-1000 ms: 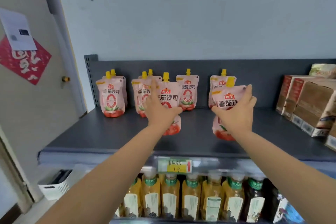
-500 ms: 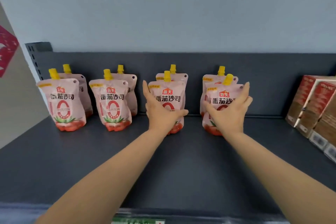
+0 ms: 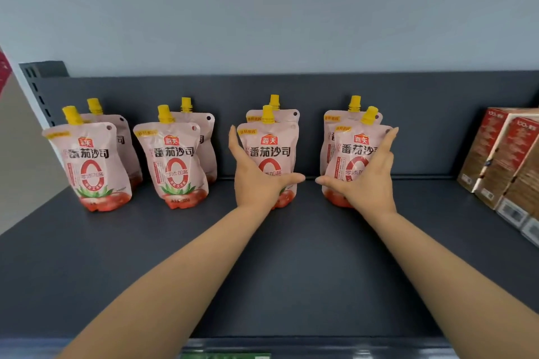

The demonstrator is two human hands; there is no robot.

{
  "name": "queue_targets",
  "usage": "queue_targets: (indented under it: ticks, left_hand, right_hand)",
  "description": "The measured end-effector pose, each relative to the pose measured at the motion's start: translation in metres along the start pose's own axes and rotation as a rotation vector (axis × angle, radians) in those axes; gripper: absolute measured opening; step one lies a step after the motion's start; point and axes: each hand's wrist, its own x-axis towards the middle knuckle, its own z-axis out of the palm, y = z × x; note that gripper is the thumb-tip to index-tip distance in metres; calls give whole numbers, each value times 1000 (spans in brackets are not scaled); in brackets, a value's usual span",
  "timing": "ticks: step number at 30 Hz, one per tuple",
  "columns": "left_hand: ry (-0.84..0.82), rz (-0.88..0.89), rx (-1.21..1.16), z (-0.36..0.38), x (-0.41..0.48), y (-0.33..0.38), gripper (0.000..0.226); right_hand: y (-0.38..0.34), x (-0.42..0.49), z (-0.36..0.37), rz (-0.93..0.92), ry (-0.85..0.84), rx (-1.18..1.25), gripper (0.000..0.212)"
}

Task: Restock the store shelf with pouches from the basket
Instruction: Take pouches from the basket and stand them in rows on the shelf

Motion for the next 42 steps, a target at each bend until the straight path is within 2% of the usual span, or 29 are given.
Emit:
queue_targets:
  ticks: [9,12,18,23,27,31,36,42]
  left_hand:
    - [-16,43,46,0,1,-4,144]
    - [-41,52,79,-1,-2,-1,146]
    - [-106,37,400,-17,-17,16,155]
    - [-215,165,693,-51,-38,31,147]
    - [-276,359,826,-84,-64,50,137]
    - [-275,504,866,-115,-108,64,129]
    - [-354,652,866,-136,-178,72,121]
    - [-513,760,877,-118,-275,72,119]
  right_hand:
    - [7,2,1,-34,-8,-81,152]
    - [7,2,-4,-58,-60,-101,153]
    - [1,-19,-16,-72,-109,-183,149]
    - [-25,-45,-42,1,-133,-413,138]
    - [-54,-85,-75,11,-39,-540,132]
    - [-75,-143,-111,24,27,-658,123]
    - [-85,-231,-158,-80,84,-822,107]
    - [-56,-333,-210,30,28,-872,101]
